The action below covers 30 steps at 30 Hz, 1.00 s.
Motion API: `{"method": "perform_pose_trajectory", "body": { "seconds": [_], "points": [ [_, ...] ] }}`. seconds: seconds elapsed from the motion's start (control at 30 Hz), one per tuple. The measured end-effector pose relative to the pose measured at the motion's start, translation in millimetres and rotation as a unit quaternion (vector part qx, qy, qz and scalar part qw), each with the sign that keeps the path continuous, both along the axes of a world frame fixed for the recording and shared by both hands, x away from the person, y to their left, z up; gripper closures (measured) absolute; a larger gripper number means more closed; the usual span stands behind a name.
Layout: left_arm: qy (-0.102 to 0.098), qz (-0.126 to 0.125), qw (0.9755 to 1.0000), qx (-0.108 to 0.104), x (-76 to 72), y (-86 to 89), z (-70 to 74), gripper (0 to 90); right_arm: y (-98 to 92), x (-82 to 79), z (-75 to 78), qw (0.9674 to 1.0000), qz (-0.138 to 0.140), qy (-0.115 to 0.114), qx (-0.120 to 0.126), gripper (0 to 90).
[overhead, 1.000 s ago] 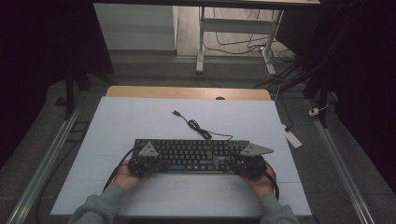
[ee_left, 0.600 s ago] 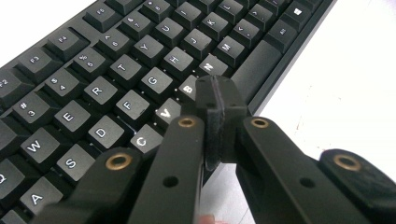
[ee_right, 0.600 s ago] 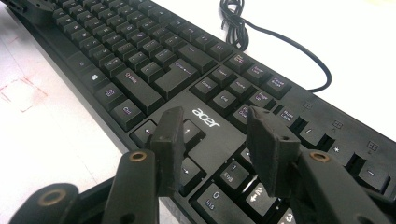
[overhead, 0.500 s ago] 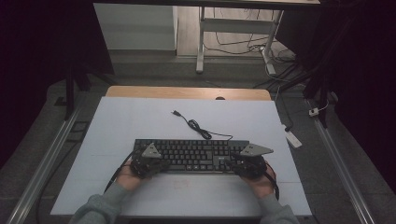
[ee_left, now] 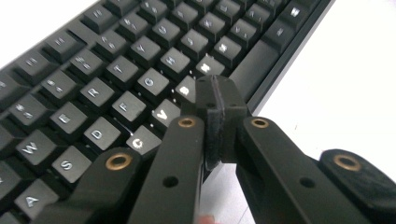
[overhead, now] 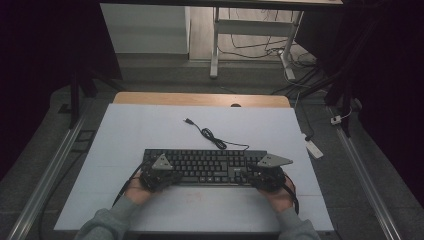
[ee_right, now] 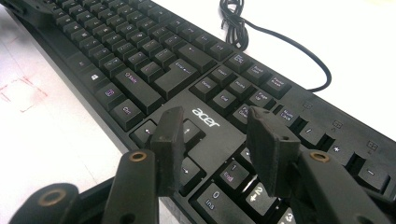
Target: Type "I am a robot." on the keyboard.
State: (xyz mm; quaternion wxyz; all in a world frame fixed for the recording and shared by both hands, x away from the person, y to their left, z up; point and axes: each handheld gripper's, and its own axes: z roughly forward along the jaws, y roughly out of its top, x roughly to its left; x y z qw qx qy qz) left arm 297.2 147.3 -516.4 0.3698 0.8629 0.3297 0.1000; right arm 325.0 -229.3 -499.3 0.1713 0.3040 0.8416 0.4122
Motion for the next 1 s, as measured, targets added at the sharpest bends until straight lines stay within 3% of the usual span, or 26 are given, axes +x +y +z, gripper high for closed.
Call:
{"method": "perform_pose_trajectory", "body": {
  "seconds": [0.1, 0.4, 0.57, 1.0],
  "points": [
    [-0.009, 0.005, 0.9998, -0.019, -1.8, 4.6, 5.8, 84.5, -0.2, 0.1, 0.1, 1.0000, -0.001, 0.000, 0.000, 56.7],
    [-0.021, 0.037, 0.9979, -0.048, -1.0, 19.3, 13.9, 55.0, -0.5, 0.1, 0.2, 1.0000, -0.001, -0.001, 0.001, 56.7],
    [-0.022, 0.051, 0.9968, -0.057, -0.4, 25.2, 16.8, 49.2, -0.4, 0.2, 0.2, 1.0000, 0.000, -0.002, 0.001, 56.7],
    [-0.023, 0.061, 0.9959, -0.063, 0.5, 31.9, 21.4, 43.2, -0.6, 0.1, 0.5, 1.0000, 0.000, -0.002, 0.000, 56.7]
  ]
}}
